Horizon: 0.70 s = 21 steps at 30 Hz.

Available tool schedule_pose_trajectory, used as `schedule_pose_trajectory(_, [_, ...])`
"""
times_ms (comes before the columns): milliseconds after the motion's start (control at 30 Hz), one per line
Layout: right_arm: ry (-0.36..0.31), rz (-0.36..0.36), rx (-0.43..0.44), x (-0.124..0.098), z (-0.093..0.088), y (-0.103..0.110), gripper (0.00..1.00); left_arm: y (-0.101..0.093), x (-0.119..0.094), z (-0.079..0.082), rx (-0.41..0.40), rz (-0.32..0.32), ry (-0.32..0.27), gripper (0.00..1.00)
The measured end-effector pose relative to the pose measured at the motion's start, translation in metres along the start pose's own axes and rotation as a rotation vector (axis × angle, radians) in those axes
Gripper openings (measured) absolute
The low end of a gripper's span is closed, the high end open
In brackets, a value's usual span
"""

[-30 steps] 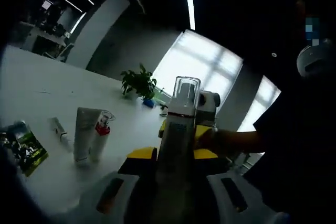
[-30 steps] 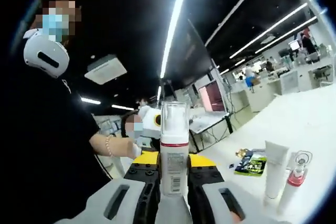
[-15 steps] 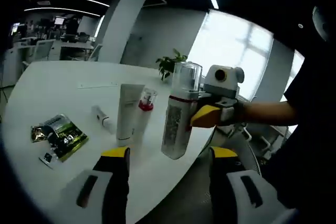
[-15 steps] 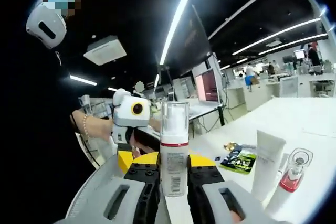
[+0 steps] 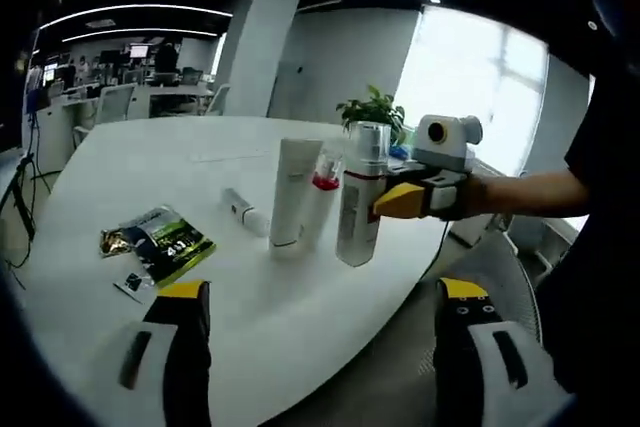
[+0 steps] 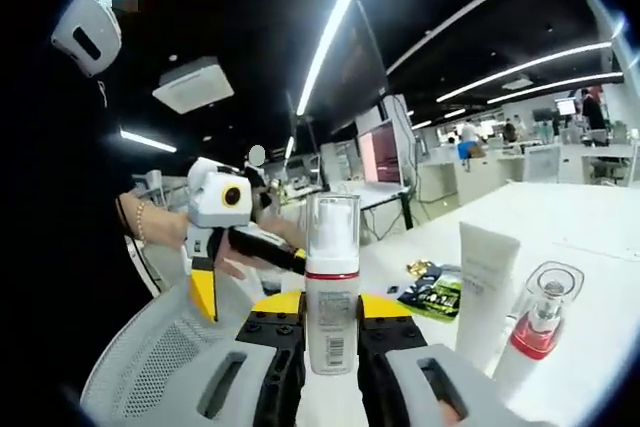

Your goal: Arrange the skincare products in the storage area until every visible bottle or jar stands upright without overlapping.

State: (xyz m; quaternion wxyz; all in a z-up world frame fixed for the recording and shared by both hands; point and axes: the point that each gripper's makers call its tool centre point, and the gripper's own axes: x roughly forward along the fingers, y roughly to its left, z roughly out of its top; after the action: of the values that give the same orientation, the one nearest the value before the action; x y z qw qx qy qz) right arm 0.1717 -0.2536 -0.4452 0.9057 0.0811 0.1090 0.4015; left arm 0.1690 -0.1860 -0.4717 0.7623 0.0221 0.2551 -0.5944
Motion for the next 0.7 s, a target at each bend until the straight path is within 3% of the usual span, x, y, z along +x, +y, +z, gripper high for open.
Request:
schedule_pose_trajectory(200, [0.016,-0.018,-0.035,0.0,-0.006,-0.014,0.08,0.001,0.001,0.006,0.006,0.01,-0.023,0.99])
schedule_pose_trajectory(367, [0.013,-0.032,-0.045,-0.001,-0.013,-0.026,0.08,0.001,0.003,0.004,0.0,0.006,-0.005,0.99])
schedule_pose_trajectory(700, [0.033,-0.04,-0.104,0.006,-0.034,-0.039,0.08,0.023,0.005,0.0,-0.028,0.066,0.008,0.99])
